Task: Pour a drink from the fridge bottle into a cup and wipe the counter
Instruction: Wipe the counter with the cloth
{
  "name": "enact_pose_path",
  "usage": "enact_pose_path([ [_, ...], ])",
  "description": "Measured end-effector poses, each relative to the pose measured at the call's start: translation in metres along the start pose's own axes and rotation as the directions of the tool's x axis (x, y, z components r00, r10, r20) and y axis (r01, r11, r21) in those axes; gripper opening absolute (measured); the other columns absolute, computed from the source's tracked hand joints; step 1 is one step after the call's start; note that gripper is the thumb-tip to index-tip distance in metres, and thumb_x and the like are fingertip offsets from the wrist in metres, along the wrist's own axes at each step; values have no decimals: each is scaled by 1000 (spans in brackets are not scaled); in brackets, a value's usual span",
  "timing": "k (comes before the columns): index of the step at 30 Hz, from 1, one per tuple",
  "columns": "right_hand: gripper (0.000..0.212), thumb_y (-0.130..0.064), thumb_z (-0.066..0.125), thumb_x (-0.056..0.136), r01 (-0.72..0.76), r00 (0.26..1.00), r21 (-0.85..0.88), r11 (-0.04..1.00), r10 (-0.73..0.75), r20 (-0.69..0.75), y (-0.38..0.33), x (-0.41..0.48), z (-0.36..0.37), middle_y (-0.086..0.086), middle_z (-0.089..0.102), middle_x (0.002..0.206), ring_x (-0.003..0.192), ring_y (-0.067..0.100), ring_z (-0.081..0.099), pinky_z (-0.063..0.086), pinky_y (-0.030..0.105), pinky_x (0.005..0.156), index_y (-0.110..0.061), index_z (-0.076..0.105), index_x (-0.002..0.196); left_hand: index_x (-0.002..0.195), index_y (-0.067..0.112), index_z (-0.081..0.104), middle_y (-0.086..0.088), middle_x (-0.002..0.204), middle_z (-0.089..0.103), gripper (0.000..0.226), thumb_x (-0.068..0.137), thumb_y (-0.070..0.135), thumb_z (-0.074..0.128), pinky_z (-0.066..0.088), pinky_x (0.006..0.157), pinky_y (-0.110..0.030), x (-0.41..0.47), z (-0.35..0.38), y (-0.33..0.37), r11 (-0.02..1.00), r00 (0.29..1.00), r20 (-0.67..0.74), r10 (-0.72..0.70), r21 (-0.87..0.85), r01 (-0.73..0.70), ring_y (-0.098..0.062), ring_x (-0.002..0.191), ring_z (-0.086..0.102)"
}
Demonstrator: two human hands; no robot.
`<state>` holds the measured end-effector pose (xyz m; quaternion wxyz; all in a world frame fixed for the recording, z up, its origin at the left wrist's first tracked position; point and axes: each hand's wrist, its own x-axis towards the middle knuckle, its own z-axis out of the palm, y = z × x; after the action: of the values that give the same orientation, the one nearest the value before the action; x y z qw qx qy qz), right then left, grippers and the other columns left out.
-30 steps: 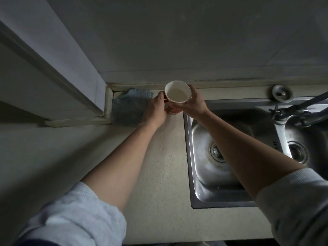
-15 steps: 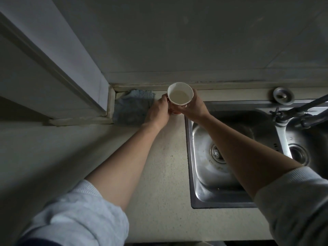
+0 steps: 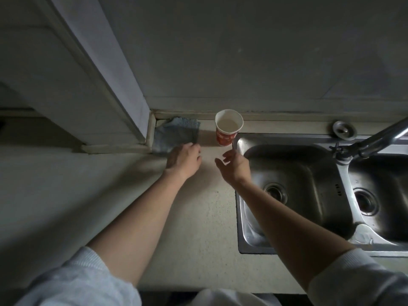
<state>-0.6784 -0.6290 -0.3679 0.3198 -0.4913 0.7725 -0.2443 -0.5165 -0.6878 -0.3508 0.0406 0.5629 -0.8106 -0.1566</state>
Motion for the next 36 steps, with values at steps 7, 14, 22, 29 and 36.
enact_pose_path([
  [7, 31, -34, 57, 95, 268, 959, -321, 908, -219, 183, -28, 3, -2, 9, 66, 114, 96, 23, 65, 55, 33, 80, -13, 59, 118, 106, 16, 67, -7, 112, 67, 26, 93, 34, 53, 51, 86, -38, -29, -27, -35, 970, 996, 30, -82, 232, 73, -31, 104, 64],
  [14, 25, -25, 52, 99, 399, 909, -425, 813, -291, 298, -67, 30, 11, 12, 66, 102, 75, 20, 58, 49, 27, 63, -9, 57, 118, 117, 15, 61, -11, 120, 63, 27, 94, 23, 50, 49, 88, -41, -17, -42, -67, 935, 984, 107, -143, 340, 99, -34, 110, 62],
  [22, 42, -26, 49, 100, 304, 936, -417, 857, -187, 298, -91, 79, 47, 20, 58, 121, 108, 36, 61, 50, 38, 81, -3, 44, 135, 128, 9, 50, -14, 127, 54, 33, 96, 14, 51, 49, 91, -44, 27, -27, -94, 957, 987, 145, -71, 290, 26, -35, 112, 59],
  [29, 39, -22, 52, 96, -45, 993, -315, 948, 76, 85, -106, 119, 80, 22, 54, 128, 118, 39, 52, 43, 42, 93, 2, 49, 126, 135, 10, 48, -14, 137, 47, 40, 97, 22, 53, 41, 100, -43, 60, -12, -112, 972, 983, 179, -46, 236, 3, -34, 123, 51],
  [36, 39, -28, 57, 91, -199, 974, -194, 961, 216, 69, -118, 143, 99, 18, 60, 115, 109, 36, 57, 46, 42, 89, -2, 57, 120, 138, 16, 49, -12, 136, 48, 43, 96, 26, 53, 46, 100, -44, 67, 3, -128, 987, 973, 231, -18, 159, -19, -34, 119, 54],
])
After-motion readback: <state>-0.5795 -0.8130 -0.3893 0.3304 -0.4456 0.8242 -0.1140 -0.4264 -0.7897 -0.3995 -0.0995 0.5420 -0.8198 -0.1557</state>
